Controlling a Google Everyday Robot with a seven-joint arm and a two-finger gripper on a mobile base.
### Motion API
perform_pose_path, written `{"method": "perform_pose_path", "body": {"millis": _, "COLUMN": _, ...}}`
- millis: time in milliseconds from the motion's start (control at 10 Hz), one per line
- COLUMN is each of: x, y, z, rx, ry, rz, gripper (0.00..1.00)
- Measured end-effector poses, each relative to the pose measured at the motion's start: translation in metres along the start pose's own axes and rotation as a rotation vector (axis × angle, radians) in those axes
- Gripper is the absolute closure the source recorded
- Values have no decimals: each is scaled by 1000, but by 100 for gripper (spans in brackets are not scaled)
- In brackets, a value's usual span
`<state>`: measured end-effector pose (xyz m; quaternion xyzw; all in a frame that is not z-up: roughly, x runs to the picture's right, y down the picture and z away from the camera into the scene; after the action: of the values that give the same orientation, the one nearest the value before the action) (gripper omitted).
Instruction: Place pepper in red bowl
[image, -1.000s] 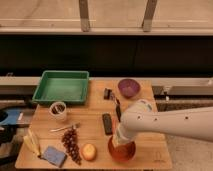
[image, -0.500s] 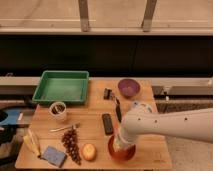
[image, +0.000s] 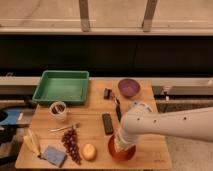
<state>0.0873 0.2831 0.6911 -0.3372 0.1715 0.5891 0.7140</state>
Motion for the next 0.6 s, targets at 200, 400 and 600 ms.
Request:
{"method": "perform_pose_path", "body": {"millis": 200, "x": 1, "y": 0, "z": -3, "rx": 7, "ry": -1, "rz": 2, "gripper": 28}}
{"method": "perform_pose_path", "body": {"millis": 400, "x": 1, "y": -1, "z": -7, "rx": 16, "ry": -5, "rz": 3, "gripper": 28}}
{"method": "perform_pose_path", "body": {"millis": 600, "x": -2, "y": -2, "z": -21, "rx": 42, "ry": -31, "rz": 3, "gripper": 28}}
